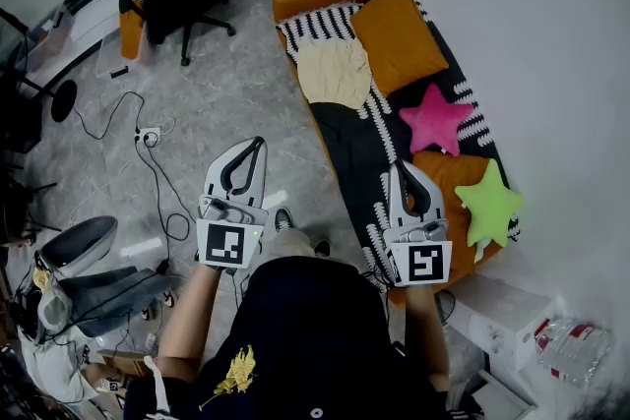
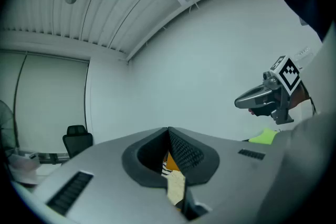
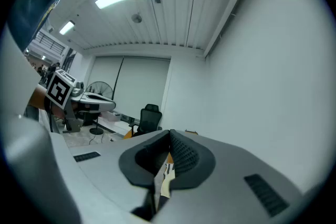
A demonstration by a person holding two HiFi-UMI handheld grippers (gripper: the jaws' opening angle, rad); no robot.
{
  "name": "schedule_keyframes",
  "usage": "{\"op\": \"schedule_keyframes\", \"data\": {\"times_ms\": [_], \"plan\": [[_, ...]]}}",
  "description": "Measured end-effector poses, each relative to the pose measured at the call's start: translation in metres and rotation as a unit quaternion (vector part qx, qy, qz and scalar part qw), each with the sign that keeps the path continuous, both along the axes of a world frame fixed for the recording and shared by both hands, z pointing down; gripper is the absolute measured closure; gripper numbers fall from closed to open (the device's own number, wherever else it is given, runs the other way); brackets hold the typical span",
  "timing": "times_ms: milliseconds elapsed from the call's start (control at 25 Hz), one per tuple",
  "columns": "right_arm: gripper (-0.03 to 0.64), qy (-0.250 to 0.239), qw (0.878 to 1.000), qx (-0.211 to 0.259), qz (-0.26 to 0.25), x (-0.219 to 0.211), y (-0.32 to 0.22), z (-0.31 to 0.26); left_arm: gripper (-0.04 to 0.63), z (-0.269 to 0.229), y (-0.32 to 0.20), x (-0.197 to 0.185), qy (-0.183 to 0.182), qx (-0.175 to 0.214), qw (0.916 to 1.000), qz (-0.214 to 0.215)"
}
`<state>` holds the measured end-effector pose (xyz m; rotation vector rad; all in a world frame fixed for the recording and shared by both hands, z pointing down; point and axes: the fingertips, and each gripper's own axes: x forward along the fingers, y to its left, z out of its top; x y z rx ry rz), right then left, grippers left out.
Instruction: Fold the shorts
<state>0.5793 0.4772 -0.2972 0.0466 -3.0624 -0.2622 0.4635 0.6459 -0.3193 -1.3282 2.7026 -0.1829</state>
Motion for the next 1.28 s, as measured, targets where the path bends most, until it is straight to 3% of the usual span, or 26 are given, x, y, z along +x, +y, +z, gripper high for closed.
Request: {"op": "schedule_keyframes", "data": {"times_ms": [120,280,600,720,840,920,1040,1120,1200,1280], "plan": [[0.603,-0.012,1.000,-0.011,0.005,0.021,-0.021,-0.003,0.583,0.003,-0.017,0.027,0.011,0.011,0.9999,-0.008],[0.601,-0.007,1.000,-0.015,0.012,0.064,-0.029,0.002,0.583,0.008,-0.021,0.061,0.009,-0.004,0.9999,-0.002],[0.600,-0.012,0.999,-0.004,0.053,0.121,-0.050,0.000,0.581,0.002,-0.038,0.084,-0.012,-0.024,0.9996,0.007],[0.600,-0.011,0.998,-0.002,0.068,0.139,-0.057,0.002,0.502,0.000,-0.047,0.092,-0.028,-0.035,0.9990,0.007],[0.600,-0.012,0.997,-0.004,0.075,0.149,-0.065,0.007,0.467,0.003,-0.056,0.095,-0.026,-0.044,0.9986,0.013],[0.600,-0.012,0.996,-0.008,0.083,0.151,-0.071,0.010,0.384,0.004,-0.064,0.095,-0.035,-0.049,0.9979,0.023],[0.514,-0.005,0.996,-0.019,0.088,0.151,-0.078,0.010,0.302,0.005,-0.076,0.092,-0.028,-0.068,0.9968,0.032],[0.458,0.001,0.996,-0.024,0.090,0.148,-0.083,0.013,0.249,0.012,-0.081,0.089,-0.016,-0.109,0.9932,0.037],[0.407,0.007,0.996,-0.023,0.086,0.143,-0.086,0.018,0.244,0.019,-0.085,0.087,-0.012,-0.140,0.9892,0.042],[0.317,-0.007,0.996,-0.034,0.081,0.136,-0.085,0.016,0.242,0.020,-0.086,0.082,-0.012,-0.141,0.9892,0.038]]}}
